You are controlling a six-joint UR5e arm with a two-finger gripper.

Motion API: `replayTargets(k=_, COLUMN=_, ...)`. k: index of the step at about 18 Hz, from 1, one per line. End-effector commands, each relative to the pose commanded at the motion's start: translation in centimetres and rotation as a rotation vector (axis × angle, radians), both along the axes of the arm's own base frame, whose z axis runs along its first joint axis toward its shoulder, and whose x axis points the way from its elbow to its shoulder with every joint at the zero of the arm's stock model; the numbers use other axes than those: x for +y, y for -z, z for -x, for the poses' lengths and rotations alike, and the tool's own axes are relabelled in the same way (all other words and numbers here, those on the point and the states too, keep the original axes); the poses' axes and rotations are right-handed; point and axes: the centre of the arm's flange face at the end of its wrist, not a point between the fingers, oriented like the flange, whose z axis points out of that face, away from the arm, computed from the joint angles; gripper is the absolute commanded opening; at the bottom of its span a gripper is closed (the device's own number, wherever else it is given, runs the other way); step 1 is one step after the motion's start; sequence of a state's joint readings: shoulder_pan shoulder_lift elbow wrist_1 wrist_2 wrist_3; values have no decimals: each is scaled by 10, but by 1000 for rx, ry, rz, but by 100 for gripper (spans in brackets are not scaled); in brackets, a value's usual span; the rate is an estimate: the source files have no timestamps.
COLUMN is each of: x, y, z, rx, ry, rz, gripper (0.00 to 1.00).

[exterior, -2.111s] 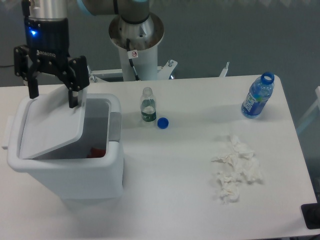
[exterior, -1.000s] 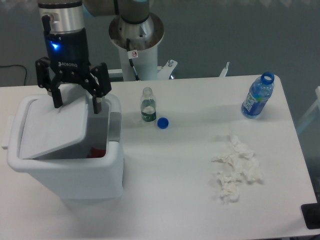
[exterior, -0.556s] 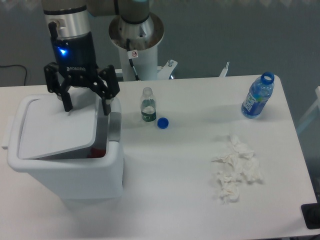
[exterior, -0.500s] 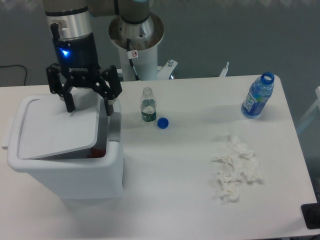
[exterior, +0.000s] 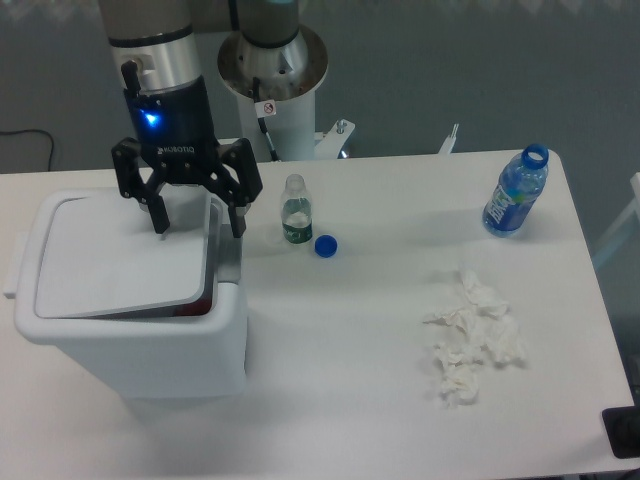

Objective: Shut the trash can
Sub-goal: 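Push the lid down over the can opening with the gripper, then press the gripper on the lid edge to seat it shut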

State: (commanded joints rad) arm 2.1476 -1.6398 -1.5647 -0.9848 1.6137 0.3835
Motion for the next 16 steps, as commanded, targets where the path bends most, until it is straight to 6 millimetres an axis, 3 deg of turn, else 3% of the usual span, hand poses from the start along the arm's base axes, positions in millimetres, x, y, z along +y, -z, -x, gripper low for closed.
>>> replayTargets(k=16, x=4, y=10, z=25, rx=-3, ry=-31, rz=6, gripper=100)
